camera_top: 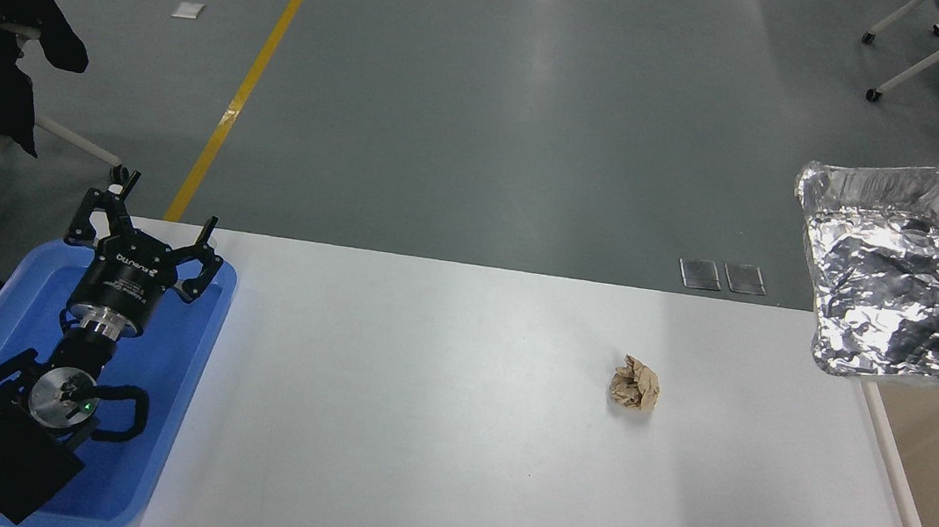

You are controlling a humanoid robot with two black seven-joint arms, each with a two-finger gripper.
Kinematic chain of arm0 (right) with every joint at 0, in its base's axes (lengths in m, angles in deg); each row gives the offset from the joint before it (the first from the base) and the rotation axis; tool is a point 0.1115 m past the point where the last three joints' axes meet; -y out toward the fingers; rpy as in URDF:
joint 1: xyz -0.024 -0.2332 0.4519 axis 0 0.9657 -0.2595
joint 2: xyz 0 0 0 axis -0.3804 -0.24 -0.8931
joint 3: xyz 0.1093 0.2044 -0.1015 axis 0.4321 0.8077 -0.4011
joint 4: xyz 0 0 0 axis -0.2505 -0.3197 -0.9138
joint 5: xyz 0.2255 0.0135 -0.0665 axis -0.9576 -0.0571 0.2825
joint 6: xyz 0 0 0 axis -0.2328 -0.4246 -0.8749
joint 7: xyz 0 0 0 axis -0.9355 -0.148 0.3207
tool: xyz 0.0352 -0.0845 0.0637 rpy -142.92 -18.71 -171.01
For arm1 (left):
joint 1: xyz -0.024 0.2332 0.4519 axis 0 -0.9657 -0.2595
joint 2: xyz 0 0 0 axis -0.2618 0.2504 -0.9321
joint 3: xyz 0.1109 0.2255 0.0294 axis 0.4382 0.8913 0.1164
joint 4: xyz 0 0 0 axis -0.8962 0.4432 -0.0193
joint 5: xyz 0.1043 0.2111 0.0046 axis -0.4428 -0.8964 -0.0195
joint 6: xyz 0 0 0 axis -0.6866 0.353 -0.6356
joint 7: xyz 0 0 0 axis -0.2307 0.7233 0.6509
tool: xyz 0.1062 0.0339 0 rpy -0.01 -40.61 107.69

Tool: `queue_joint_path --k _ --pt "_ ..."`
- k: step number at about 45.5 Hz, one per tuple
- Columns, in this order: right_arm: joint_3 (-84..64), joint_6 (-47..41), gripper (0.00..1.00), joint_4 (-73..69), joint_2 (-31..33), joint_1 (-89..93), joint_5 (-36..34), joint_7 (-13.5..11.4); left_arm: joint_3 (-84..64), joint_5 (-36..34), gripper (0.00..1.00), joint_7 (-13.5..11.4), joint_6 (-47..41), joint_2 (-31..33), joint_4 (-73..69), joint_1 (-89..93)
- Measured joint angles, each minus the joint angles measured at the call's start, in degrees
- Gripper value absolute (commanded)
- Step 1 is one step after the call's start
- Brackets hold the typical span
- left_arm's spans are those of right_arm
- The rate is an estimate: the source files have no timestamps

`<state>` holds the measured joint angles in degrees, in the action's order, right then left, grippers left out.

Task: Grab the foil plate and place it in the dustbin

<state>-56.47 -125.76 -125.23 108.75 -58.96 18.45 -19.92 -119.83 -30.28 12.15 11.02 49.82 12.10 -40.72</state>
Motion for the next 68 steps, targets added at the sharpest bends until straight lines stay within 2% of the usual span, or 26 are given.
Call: queue_joint_path --k 26,45,61,68 --pt "-0.21 1.55 0.00 1.75 -0.04 2.11 0.36 -0.01 0.00 0.00 1.00 0.01 0.00 0.00 0.00 0.00" --pt "3.16 12.99 0.00 24.27 0.16 24.62 -0.54 -0.03 0.00 0.00 1.00 0.01 0.00 0.01 0.01 0.00" --pt "16.17 26.20 0.00 42.62 0.06 49.68 -0.90 -0.49 0.00 0.00 1.00 0.01 0.00 0.01 0.00 0.00" --pt "21.56 31.45 0.00 47.18 -0.59 58.96 -3.72 -1.03 0.00 0.02 1.00 0.01 0.00 0.00 0.01 0.00"
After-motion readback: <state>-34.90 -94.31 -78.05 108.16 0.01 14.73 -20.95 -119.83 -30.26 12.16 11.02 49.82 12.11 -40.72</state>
